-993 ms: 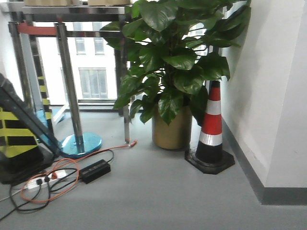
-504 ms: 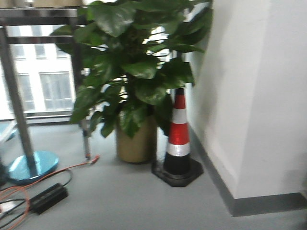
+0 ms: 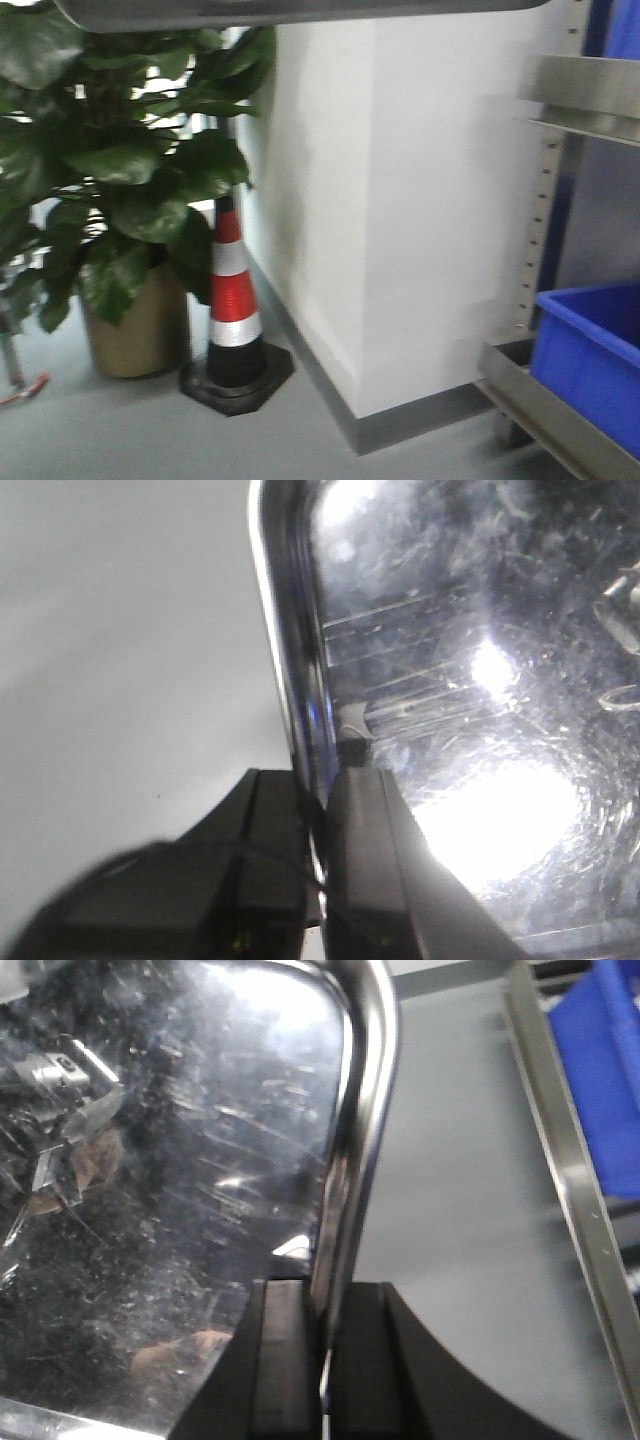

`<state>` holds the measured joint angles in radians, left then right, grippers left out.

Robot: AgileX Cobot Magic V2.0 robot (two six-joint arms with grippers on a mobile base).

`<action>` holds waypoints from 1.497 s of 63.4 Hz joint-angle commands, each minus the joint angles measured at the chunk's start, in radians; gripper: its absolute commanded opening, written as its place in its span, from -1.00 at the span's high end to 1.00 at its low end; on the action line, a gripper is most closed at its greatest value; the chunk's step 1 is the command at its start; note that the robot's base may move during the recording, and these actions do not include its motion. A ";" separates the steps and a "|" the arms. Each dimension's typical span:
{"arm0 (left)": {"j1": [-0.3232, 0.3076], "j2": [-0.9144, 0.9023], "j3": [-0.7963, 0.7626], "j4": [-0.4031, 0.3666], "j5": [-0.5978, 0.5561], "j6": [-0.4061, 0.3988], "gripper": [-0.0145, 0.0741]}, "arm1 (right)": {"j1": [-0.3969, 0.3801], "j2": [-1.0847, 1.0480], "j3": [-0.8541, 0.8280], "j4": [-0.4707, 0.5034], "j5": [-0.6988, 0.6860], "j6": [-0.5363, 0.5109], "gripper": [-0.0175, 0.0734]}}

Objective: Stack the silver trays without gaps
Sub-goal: 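Hold the silver tray in both grippers while driving to the other shelf, then carry the held tray above the larger silver tray on the shelf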

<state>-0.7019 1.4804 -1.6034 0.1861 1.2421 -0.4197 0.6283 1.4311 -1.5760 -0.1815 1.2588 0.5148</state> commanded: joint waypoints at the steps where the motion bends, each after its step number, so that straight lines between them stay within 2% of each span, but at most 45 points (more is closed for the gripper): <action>1: -0.002 -0.026 -0.031 0.027 0.030 0.034 0.78 | 0.000 -0.039 -0.036 -0.040 -0.041 -0.028 0.49; 95: -0.002 -0.026 -0.031 0.027 0.030 0.034 0.78 | 0.000 -0.039 -0.036 -0.040 -0.041 -0.028 0.49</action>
<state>-0.7019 1.4829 -1.6034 0.1861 1.2421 -0.4197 0.6283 1.4311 -1.5760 -0.1832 1.2588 0.5148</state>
